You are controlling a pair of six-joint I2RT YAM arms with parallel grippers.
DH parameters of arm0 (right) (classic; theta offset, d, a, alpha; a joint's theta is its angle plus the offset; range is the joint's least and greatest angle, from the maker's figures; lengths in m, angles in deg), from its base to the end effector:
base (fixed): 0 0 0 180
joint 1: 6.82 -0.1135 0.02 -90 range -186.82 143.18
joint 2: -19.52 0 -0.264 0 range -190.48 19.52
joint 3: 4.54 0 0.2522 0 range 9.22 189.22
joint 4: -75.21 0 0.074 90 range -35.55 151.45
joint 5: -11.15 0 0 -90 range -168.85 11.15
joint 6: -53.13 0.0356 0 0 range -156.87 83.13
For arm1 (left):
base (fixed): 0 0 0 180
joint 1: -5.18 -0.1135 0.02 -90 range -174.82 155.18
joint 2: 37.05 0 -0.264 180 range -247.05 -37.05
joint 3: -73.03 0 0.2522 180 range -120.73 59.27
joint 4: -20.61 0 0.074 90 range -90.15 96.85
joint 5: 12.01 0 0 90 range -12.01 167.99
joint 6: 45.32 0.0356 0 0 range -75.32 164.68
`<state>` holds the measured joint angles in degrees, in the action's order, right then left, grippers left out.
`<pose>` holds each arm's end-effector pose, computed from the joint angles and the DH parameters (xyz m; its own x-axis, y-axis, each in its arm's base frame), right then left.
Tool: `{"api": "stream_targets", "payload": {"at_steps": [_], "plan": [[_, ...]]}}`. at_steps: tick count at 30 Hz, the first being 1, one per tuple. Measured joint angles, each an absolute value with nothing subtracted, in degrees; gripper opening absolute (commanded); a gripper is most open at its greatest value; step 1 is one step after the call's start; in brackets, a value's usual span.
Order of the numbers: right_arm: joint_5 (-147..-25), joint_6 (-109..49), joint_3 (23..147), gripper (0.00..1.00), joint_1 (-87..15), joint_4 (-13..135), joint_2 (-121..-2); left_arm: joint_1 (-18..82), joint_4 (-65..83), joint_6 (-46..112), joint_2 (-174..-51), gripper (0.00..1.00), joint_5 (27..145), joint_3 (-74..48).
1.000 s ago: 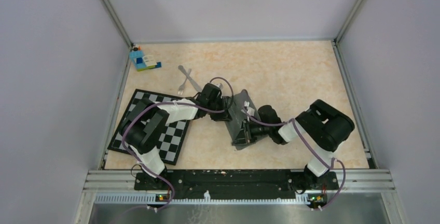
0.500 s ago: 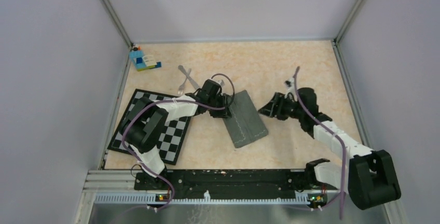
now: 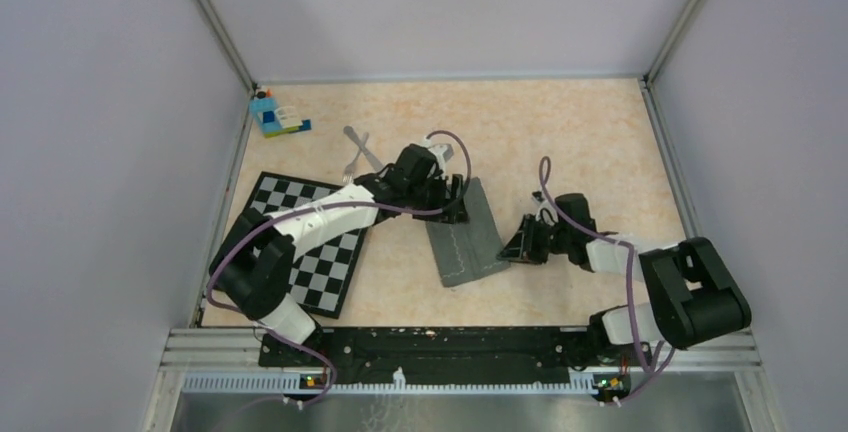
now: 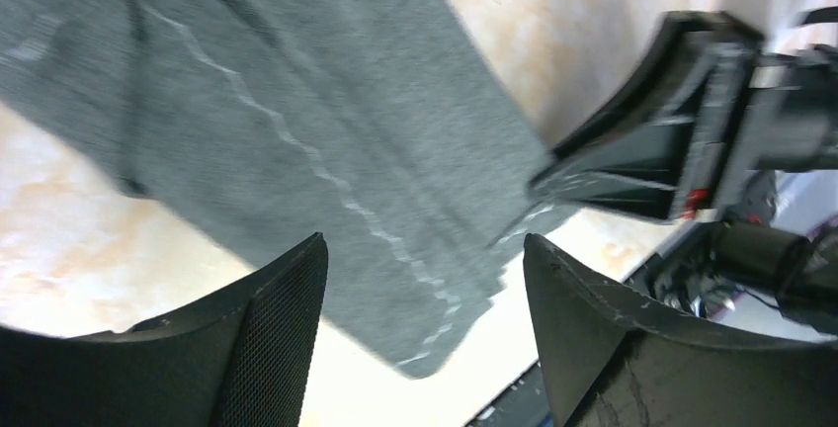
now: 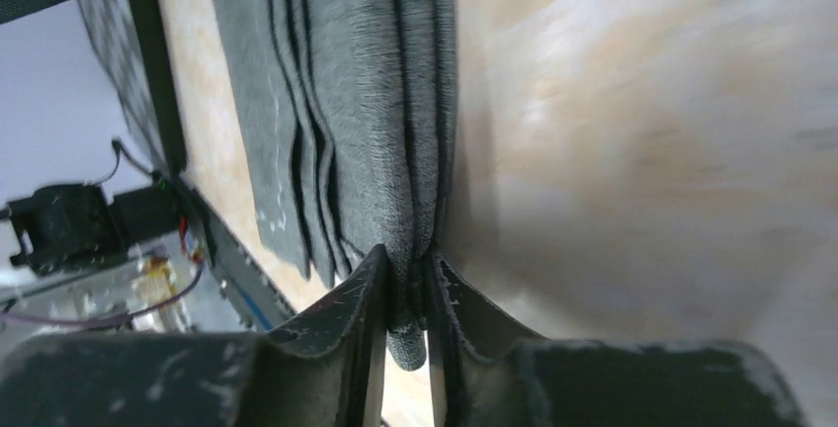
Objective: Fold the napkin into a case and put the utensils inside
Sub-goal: Pick up the 2/3-rectangle-folded napkin from the center of the board.
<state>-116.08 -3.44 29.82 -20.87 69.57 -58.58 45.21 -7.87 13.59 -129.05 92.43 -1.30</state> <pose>0.2028 0.0729 0.1198 -0.9315 0.2191 -0.2903 -0.0745 0.6663 0.7419 0.2582 -0.2285 0.2226 -0.8628 0.0717 -0.5004 0.3615 0.7794 -0.5117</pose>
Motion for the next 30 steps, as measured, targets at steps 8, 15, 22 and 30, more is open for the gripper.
{"api": "stream_targets", "payload": {"at_steps": [8, 15, 22, 30], "plan": [[-109.33, 2.26, 28.75, 0.72, -27.32, 61.74, -46.87, 60.33, -12.94, 6.90, -130.17, 0.81, 84.47, -2.99], [-85.72, 2.75, 35.68, 0.81, -14.70, 44.26, -37.38, 70.43, -28.15, -1.89, -146.06, 0.75, 70.20, -21.61], [-79.88, 2.83, 37.87, 0.79, -11.53, 37.70, -39.81, 74.19, -41.38, -7.61, -157.60, 0.68, 60.72, -35.53], [-79.58, 2.77, 37.80, 0.78, -11.27, 37.33, -39.85, 76.88, -47.91, -9.91, -162.19, 0.58, 56.26, -39.38]]}}
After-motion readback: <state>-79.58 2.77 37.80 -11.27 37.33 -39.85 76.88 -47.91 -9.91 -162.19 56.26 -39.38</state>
